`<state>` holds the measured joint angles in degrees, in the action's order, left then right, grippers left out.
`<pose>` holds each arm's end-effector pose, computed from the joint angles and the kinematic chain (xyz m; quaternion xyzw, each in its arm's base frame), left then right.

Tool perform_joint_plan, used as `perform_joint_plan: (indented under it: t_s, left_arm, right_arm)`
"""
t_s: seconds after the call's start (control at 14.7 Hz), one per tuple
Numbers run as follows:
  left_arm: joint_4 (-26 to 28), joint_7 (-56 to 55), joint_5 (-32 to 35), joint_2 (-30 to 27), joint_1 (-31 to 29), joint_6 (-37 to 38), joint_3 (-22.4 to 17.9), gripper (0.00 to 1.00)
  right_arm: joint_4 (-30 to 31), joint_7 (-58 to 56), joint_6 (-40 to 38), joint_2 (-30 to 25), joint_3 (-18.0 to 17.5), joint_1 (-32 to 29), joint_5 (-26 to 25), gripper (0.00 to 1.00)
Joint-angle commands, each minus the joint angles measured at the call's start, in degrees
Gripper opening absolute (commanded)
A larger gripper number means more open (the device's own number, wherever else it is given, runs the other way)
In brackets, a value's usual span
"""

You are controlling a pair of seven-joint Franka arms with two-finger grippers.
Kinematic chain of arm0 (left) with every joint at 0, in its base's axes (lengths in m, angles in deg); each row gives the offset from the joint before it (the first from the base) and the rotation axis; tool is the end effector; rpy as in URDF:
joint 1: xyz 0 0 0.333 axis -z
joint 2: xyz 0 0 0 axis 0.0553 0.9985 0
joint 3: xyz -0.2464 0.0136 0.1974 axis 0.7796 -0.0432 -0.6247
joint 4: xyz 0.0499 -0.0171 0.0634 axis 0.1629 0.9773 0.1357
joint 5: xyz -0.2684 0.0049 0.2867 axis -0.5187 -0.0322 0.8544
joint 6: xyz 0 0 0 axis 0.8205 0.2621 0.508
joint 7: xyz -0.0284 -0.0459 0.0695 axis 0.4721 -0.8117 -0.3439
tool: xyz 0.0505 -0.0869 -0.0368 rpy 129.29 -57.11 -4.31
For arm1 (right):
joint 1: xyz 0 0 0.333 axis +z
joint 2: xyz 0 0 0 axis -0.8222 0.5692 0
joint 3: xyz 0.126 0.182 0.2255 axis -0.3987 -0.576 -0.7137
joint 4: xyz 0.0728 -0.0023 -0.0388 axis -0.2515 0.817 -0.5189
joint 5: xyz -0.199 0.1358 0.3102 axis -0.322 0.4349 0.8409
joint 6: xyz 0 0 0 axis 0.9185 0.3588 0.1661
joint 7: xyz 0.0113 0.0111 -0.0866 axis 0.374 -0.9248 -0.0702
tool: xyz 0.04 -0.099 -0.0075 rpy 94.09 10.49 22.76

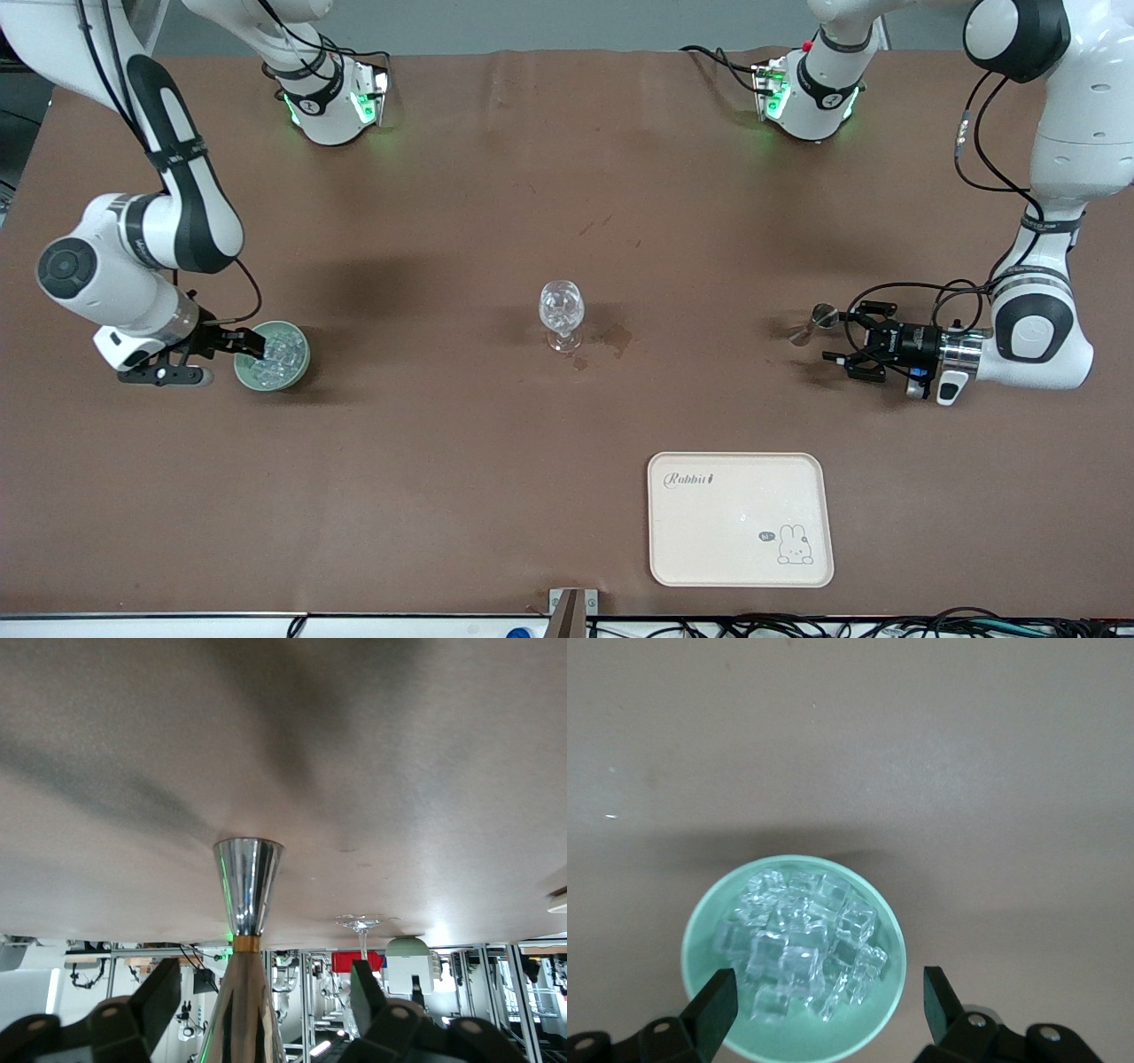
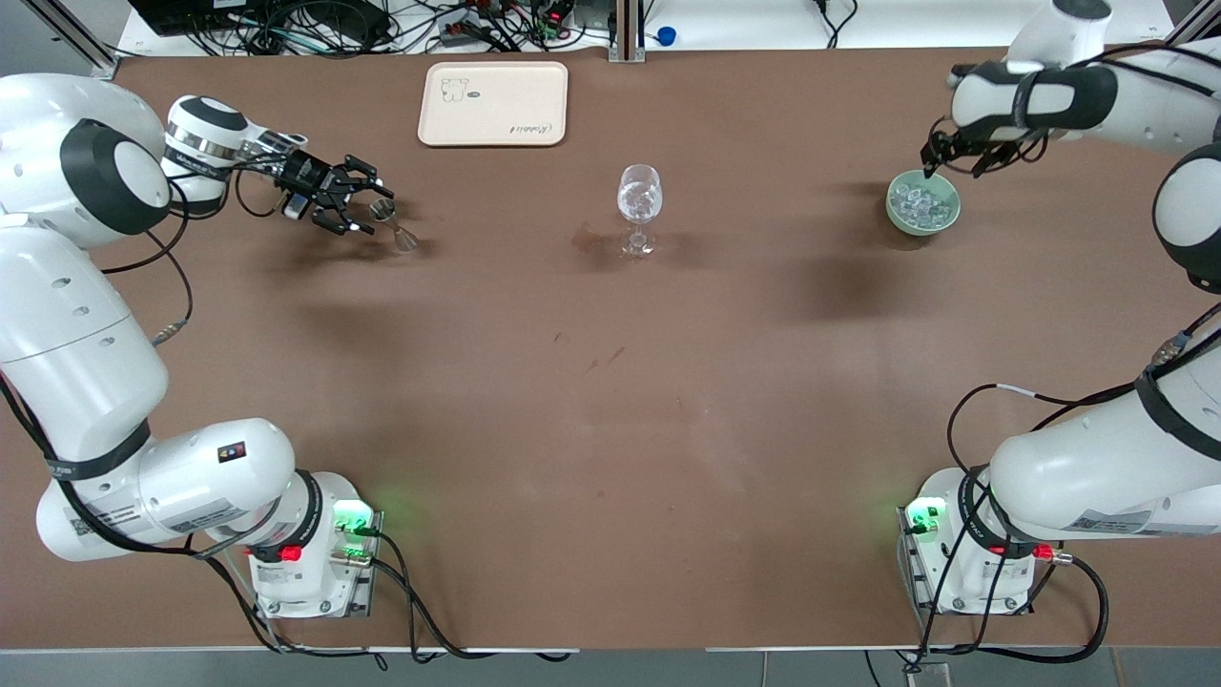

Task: Pour wine and add ice with both arms
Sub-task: 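Pinch an ice cube from the green bowl with the right gripper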

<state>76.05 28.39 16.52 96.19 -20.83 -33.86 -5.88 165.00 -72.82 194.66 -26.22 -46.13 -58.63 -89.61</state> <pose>0.5907 0.0686 0.1378 0.6994 0.4785 -0.4291 0.3127 0.5767 -0.0502 0.2631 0.9999 -0.0107 0.0057 0.0106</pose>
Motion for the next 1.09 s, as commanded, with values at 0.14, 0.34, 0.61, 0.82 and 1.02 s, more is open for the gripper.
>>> perform_joint_plan:
  t_s: [0.14,0.34,0.61,0.82,1.02]
  left_arm:
    - [0.75,-0.78,-1.2,0.58,0.0,0.65,-0.18,0.75]
    - [1.45,-0.08,-2.07,0.67,0.08,0.65,-0.18,0.7]
    - [2.24,0.19,-2.08,0.76,0.17,0.74,-0.18,0.67]
    - [2.51,0.19,-2.08,0.76,0.26,0.65,-0.18,0.65]
    - [2.51,0.19,-2.16,0.85,0.52,0.57,-0.18,0.62]
  right_arm:
    - [2.16,0.29,2.68,1.53,-0.61,-0.28,0.46,0.8]
    - [2.16,3.0,3.3,2.5,-0.78,0.51,0.54,0.78]
    - [2.16,5.47,3.91,3.03,-0.78,1.92,0.54,0.72]
    - [2.25,5.47,3.74,3.29,-0.78,1.92,0.54,0.6]
    - [2.25,5.74,3.48,3.2,-0.78,1.83,0.54,0.44]
